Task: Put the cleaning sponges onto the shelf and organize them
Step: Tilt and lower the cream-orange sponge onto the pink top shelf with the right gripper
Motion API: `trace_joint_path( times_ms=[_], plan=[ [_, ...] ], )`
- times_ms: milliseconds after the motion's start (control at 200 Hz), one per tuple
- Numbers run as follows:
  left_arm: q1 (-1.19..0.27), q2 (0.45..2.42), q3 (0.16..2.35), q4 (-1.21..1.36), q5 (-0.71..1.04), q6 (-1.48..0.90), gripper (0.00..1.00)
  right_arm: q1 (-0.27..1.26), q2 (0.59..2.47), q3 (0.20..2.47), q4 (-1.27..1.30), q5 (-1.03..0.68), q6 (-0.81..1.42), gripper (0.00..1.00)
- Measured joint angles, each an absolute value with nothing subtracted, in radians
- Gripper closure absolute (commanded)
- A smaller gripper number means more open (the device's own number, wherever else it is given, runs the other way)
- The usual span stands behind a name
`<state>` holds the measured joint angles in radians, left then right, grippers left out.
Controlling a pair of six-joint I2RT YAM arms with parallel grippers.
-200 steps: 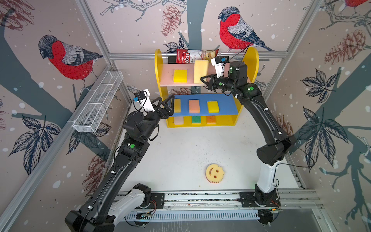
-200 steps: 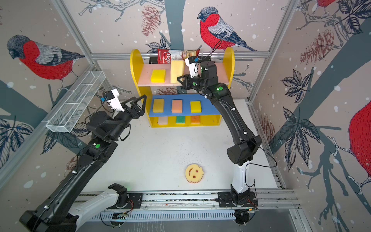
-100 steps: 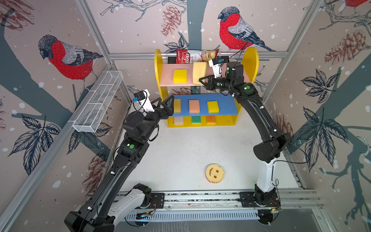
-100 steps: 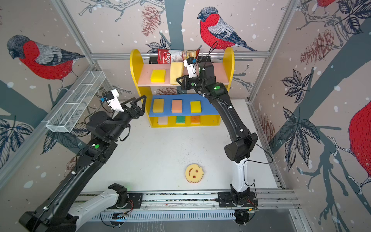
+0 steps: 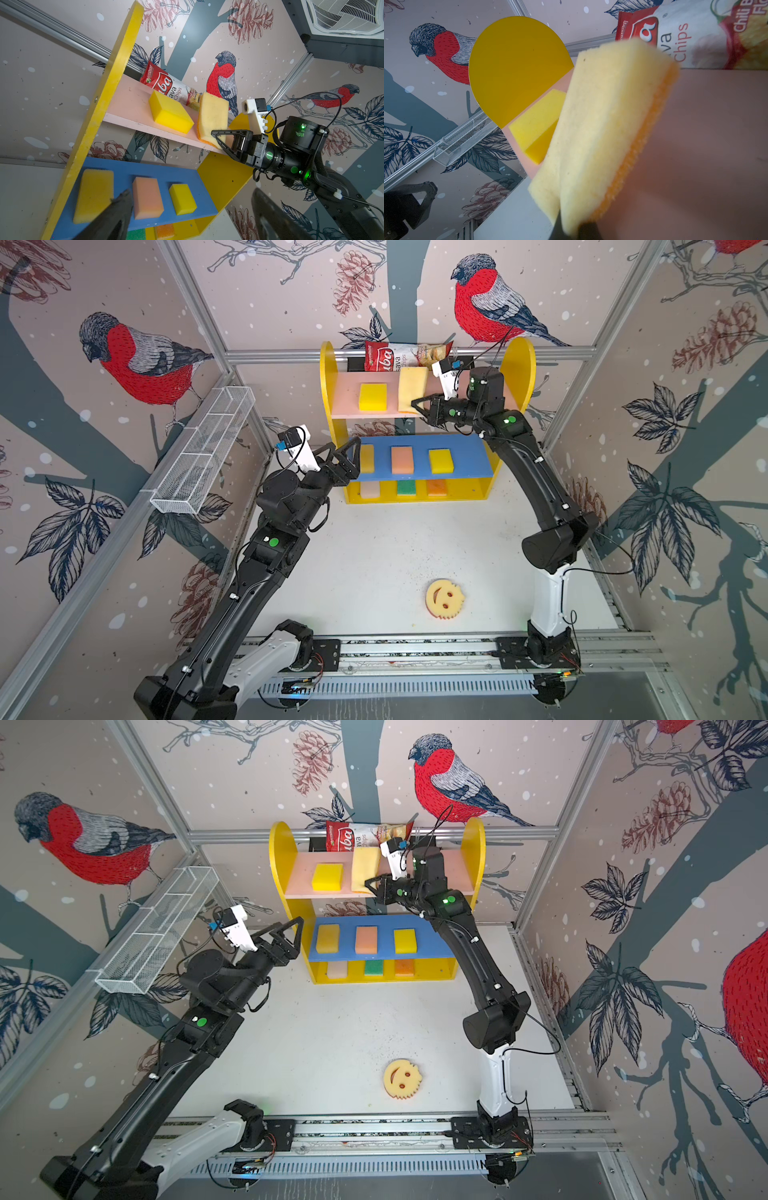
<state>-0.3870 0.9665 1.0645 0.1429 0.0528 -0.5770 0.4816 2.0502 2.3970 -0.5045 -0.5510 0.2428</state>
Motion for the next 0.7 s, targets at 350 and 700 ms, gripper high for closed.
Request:
trace_joint_path(
  times_ms=[350,700],
  plan=[
    [-0.387,0.966,1.065,0.137,0.052,-0.577,0.11,0.480,2.057,2.405,-0.453,-0.554,0.239,0.61],
    [-0.387,0.973,1.064,0.123,0.051,-0.578,0.11,0.469,2.074,2.405,-0.377,-0.474,0.215,0.32]
  ],
)
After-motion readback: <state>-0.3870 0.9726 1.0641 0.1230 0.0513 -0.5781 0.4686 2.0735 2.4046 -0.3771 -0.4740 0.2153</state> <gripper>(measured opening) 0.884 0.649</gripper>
